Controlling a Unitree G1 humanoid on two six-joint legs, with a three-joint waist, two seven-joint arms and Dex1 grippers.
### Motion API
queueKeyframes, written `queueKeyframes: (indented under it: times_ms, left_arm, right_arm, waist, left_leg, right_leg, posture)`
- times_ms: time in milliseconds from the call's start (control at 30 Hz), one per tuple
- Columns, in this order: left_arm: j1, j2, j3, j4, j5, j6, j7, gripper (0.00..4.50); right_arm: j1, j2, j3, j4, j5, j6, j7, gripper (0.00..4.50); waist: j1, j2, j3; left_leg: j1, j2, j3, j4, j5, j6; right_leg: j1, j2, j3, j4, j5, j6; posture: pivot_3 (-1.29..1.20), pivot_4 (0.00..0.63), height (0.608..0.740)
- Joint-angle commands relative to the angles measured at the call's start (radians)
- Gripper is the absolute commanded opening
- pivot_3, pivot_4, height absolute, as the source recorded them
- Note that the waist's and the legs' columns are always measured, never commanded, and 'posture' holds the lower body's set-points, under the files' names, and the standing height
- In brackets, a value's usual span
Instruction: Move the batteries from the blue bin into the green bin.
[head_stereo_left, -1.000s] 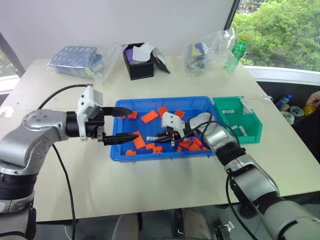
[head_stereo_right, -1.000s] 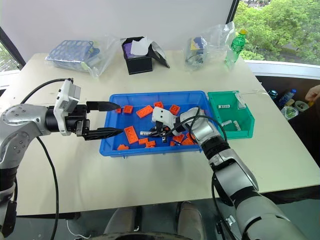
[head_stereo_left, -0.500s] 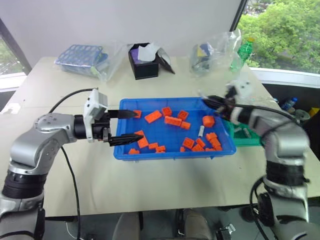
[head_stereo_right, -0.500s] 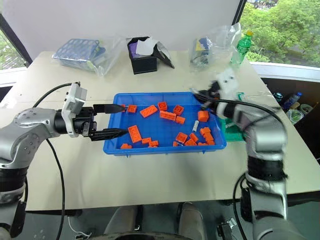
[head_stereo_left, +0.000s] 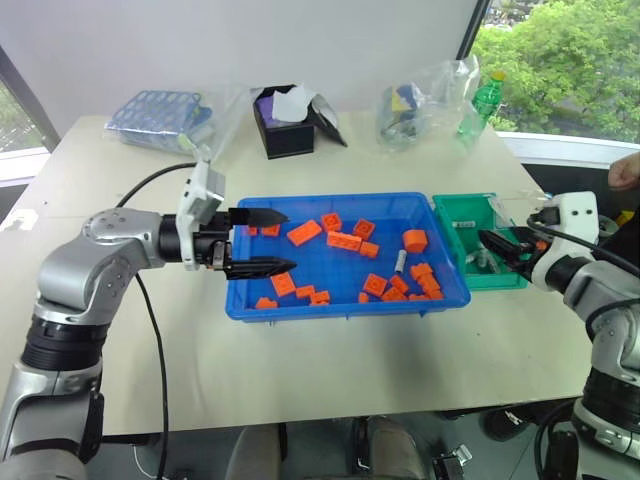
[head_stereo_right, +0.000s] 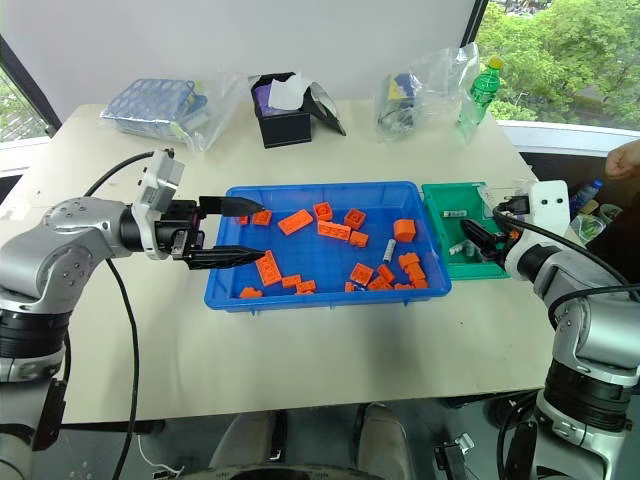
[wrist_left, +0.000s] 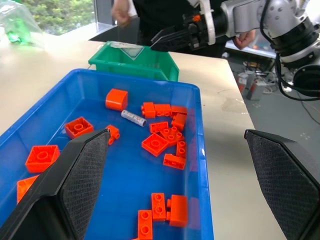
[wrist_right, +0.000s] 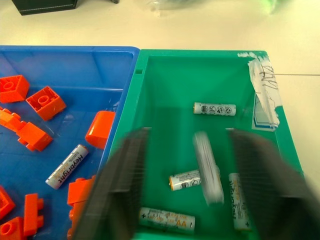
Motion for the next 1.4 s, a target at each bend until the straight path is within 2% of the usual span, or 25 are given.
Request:
queueKeyframes:
  times_ms: [33,167,267,400,567,867,1033,1133,1233,1267,1400]
  left_arm:
    - [-0.034,0.000,-0.006,-0.013,0.002,-0.011,-0.016,4.50]
    - [-0.042,-0.005,-0.015,-0.015,0.011,-0.014,-0.020,4.50]
    - [-0.041,-0.002,-0.017,-0.008,0.020,-0.023,-0.024,4.50]
    - [-0.043,-0.008,-0.026,0.004,0.036,-0.038,-0.030,4.50]
    - [-0.058,-0.025,-0.037,0.017,0.053,-0.049,-0.031,4.50]
    - [-0.066,-0.034,-0.027,0.017,0.059,-0.051,-0.032,4.50]
    - [-0.058,-0.036,-0.020,0.007,0.057,-0.049,-0.024,4.50]
    - [-0.052,-0.034,-0.015,0.005,0.055,-0.048,-0.021,4.50]
    - [-0.040,-0.030,-0.012,-0.001,0.053,-0.048,-0.021,4.50]
    - [-0.037,-0.030,-0.012,-0.003,0.053,-0.049,-0.021,4.50]
    - [-0.035,-0.032,-0.013,0.003,0.055,-0.053,-0.023,4.50]
  right_arm:
    - [-0.050,-0.032,0.018,-0.090,0.037,0.001,-0.019,2.82]
    - [-0.144,0.038,0.055,-0.187,0.084,0.191,-0.115,2.82]
    - [-0.219,0.221,0.084,-0.244,0.041,0.434,-0.267,2.82]
    - [-0.224,0.331,0.156,-0.244,0.004,0.537,-0.354,2.82]
    - [-0.224,0.410,0.201,-0.132,-0.035,0.514,-0.416,2.82]
    - [-0.261,0.402,0.265,0.109,-0.063,0.325,-0.428,2.82]
    - [-0.250,0.397,0.302,0.174,-0.059,0.290,-0.409,2.82]
    - [-0.239,0.397,0.310,0.160,-0.056,0.298,-0.407,1.97]
    - [-0.242,0.399,0.313,0.133,-0.049,0.310,-0.403,0.37]
    - [-0.251,0.393,0.314,0.115,-0.042,0.311,-0.396,0.04]
    - [-0.342,0.377,0.234,0.018,0.000,0.372,-0.378,0.04]
  waist:
    - [0.000,0.000,0.000]
    - [-0.002,0.000,0.000]
    - [-0.002,-0.003,-0.002]
    - [0.004,0.000,0.000]
    - [0.000,0.002,0.001]
    - [-0.006,0.003,0.002]
    - [-0.007,0.003,0.002]
    - [-0.007,0.002,0.001]
    - [-0.006,0.003,0.002]
    - [-0.006,0.003,0.002]
    - [-0.004,0.003,0.002]
  left_leg:
    - [0.000,0.000,0.000,0.000,0.000,0.000]
    - [0.000,0.001,0.000,0.000,0.000,0.000]
    - [0.000,0.001,0.000,0.000,0.000,0.000]
    - [-0.001,0.001,-0.001,0.000,0.000,0.000]
    - [-0.001,0.000,-0.001,0.000,0.000,0.000]
    - [-0.001,0.000,-0.001,-0.002,0.000,0.001]
    - [-0.001,0.000,-0.001,-0.002,0.000,0.001]
    - [-0.001,0.000,-0.001,-0.002,0.000,0.001]
    - [-0.001,0.000,-0.001,-0.002,0.000,0.001]
    - [-0.001,0.000,-0.001,-0.002,0.000,0.001]
    - [-0.001,0.000,-0.001,-0.002,0.000,0.001]
  right_leg:
    - [0.000,0.000,0.000,0.000,0.000,0.000]
    - [0.000,0.000,0.000,0.000,0.000,0.000]
    - [-0.001,0.001,0.000,0.000,0.000,0.000]
    - [-0.004,0.000,0.000,0.001,0.002,-0.004]
    - [-0.003,0.000,0.000,-0.004,0.002,-0.004]
    - [-0.001,0.001,0.000,-0.002,0.002,-0.003]
    - [-0.001,0.001,0.000,-0.001,0.000,0.000]
    - [-0.002,0.001,0.000,-0.001,0.000,0.000]
    - [-0.001,0.001,0.000,-0.001,0.000,0.000]
    - [-0.002,0.001,0.000,-0.001,0.000,0.000]
    - [-0.002,0.001,0.000,-0.002,0.000,0.000]
  posture:
    - [0.00,0.150,0.716]
    - [0.00,0.150,0.716]
    - [0.00,0.150,0.716]
    - [0.00,0.150,0.716]
    - [0.00,0.150,0.716]
    - [0.00,0.150,0.716]
    - [0.00,0.150,0.716]
    - [0.00,0.150,0.716]
    - [0.00,0.150,0.716]
    - [0.00,0.150,0.716]
    - [0.00,0.150,0.716]
